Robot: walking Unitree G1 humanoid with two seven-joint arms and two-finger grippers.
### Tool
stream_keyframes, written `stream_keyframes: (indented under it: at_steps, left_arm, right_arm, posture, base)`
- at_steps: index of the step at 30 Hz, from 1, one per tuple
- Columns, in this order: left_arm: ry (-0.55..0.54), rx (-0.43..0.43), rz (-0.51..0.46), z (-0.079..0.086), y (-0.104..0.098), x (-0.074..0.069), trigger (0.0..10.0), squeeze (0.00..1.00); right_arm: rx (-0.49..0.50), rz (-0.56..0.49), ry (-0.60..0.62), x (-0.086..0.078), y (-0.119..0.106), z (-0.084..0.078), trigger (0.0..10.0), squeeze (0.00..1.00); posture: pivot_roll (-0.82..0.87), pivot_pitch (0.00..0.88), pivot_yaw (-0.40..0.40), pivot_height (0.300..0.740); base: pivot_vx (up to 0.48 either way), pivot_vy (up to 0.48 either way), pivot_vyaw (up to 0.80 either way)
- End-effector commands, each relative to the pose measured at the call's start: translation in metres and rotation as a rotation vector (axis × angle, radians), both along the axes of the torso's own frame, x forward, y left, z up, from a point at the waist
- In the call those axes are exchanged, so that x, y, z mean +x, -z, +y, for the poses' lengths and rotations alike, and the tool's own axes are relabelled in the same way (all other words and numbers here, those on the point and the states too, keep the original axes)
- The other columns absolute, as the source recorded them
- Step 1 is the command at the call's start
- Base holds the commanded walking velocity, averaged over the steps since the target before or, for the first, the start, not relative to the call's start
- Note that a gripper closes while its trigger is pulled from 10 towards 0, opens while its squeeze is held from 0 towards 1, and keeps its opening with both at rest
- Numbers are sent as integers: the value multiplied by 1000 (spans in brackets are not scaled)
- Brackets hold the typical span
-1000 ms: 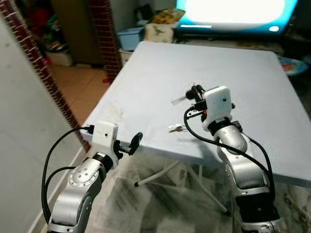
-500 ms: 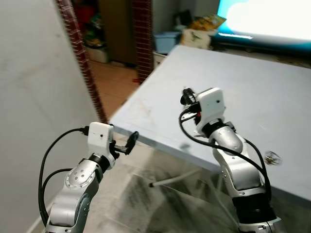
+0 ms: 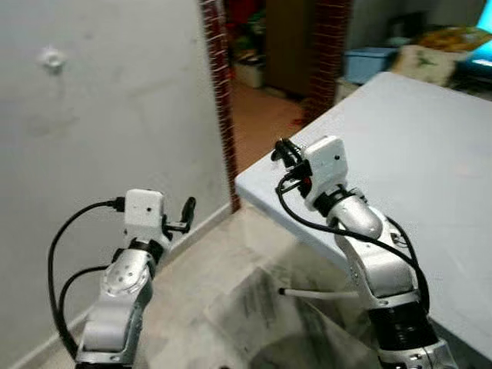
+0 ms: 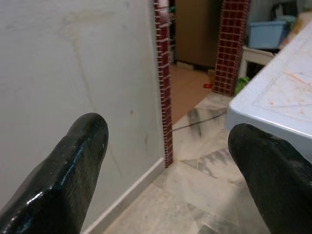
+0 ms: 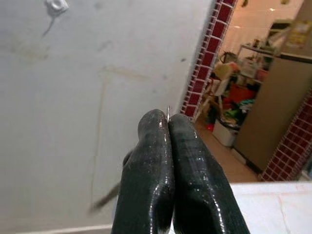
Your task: Hang keys on a hook
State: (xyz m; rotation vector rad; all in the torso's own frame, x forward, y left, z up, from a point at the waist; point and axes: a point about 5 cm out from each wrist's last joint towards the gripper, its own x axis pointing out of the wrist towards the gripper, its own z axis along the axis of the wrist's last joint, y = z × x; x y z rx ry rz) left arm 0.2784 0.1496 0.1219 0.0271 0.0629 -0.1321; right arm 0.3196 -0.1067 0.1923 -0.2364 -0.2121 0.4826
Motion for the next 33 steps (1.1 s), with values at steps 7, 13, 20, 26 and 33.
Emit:
stream_keyframes:
  at_steps: [7,13,20,26,33]
  left_arm:
    - [-77,65,-22,12,0,3,10000,0]
    - [-106,120,-21,16,2,2,10000,0]
    - [-133,159,-25,20,4,3,10000,0]
    - [-60,106,-39,9,3,0,10000,0]
    - [-52,104,-45,7,4,0,10000,0]
  right_arm:
    - [-13,-35,-77,-3,-11,11,10000,0]
    - [-22,-38,-79,-1,-13,8,10000,0]
    - [-31,-33,-91,-1,-13,8,10000,0]
    - [-30,-29,-97,-2,-12,9,10000,0]
    - [-26,-31,-101,-2,-13,8,10000,0]
  posture:
    - [11,0,30,740]
    - [10,0,23,740]
    - [8,0,15,740]
    - [6,0,12,740]
    - [2,0,8,740]
  base:
    - [0,0,800]
    - [0,0,800]
    - [0,0,800]
    - [0,0,800]
    - [0,0,800]
